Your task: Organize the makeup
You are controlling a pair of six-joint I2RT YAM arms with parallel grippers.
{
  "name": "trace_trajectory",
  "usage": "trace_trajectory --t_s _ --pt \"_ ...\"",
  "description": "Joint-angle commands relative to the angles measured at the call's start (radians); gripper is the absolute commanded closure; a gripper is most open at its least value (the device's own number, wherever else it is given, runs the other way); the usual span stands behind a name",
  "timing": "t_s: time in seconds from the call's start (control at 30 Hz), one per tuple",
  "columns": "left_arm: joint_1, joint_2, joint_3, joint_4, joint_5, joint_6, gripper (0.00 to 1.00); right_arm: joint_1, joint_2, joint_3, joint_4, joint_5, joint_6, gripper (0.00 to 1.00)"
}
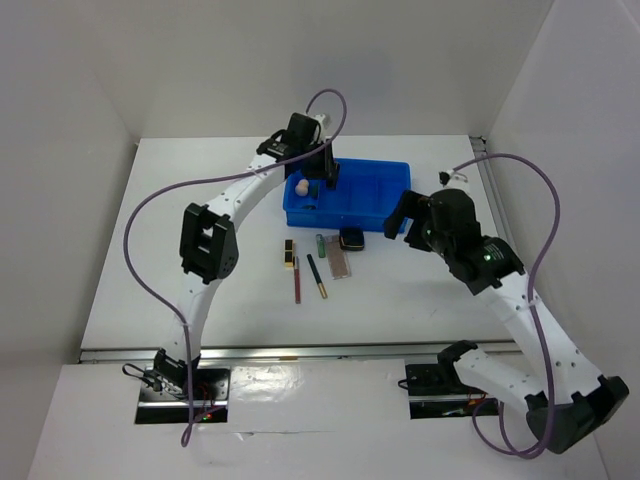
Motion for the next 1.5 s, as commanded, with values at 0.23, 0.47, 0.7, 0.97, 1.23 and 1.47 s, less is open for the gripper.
trace_trajectory --t_s 0.23,0.47,0.7,0.97,1.23,1.47 --pt "-0.005 -0.027 0.042 0.026 0.065 0.006 0.21 0.007 -0.072 -0.043 -0.106 0.069 0.073 0.00" --pt "-0.014 -0.318 -0.191 0.005 -0.002 0.049 0.43 0.007 0.012 -0.032 -0.031 0.026 0.032 0.00" --pt "-0.058 -0.674 -0.776 0.017 -0.286 -0.036 0.60 0.007 0.094 -0.023 0.041 -0.024 -0.017 0.00" --pt "-0.067 -0.650 -0.998 0.117 -0.263 -0.140 0.30 0.007 0.131 -0.003 0.084 -0.071 -0.026 0.00" --pt "-0.067 -0.552 -0.998 0.168 -0.311 -0.140 0.35 0.007 0.102 0.006 0.050 -0.048 -0.026 0.00" --pt "-0.067 -0.438 -0.964 0.168 -0.360 -0.150 0.36 0.007 0.102 0.006 0.050 -0.038 -0.026 0.00"
